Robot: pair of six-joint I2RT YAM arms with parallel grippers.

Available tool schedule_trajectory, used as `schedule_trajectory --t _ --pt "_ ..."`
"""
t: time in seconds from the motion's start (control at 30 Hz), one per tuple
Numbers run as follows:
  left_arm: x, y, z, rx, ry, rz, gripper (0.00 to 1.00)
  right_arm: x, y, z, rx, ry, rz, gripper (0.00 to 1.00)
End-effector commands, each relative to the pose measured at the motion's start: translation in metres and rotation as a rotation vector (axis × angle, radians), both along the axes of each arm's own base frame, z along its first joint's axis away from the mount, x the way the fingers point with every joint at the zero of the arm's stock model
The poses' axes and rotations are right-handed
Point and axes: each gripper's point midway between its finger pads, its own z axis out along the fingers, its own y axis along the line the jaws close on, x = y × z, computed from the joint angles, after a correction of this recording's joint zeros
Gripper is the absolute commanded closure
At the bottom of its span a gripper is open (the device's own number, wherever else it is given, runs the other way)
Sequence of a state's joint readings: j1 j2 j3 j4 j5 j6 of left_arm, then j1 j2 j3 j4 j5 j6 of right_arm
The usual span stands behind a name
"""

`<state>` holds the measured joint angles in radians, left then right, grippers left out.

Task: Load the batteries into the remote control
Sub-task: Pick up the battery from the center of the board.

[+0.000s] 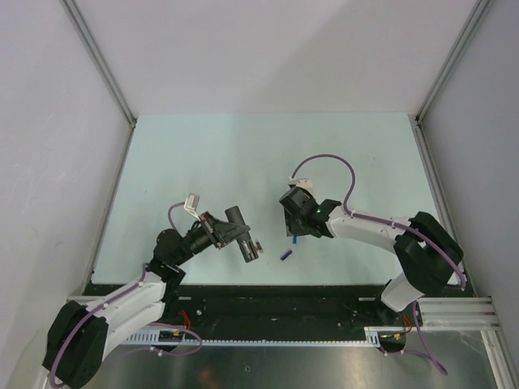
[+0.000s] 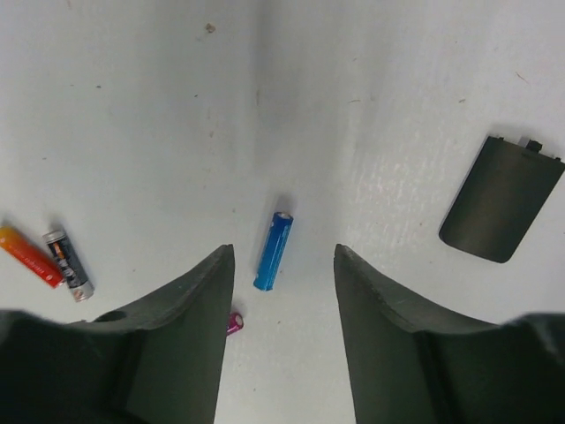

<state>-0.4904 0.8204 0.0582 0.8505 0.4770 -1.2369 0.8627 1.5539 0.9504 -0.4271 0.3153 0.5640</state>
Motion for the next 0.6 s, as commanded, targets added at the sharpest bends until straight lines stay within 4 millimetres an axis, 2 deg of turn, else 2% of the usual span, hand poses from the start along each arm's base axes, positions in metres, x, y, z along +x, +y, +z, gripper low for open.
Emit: schedule_trajectory --t 0.0,0.57 --pt "-0.002 0.003 -0.001 0.006 -0.048 0.004 1.0 0.007 0.006 -0.011 0.026 0.016 -0.007 0.5" --pt "-0.003 0.0 0.0 0.021 -0.065 -0.019 1.0 0.018 0.007 -0.031 0.042 0.074 -0.021 0.59"
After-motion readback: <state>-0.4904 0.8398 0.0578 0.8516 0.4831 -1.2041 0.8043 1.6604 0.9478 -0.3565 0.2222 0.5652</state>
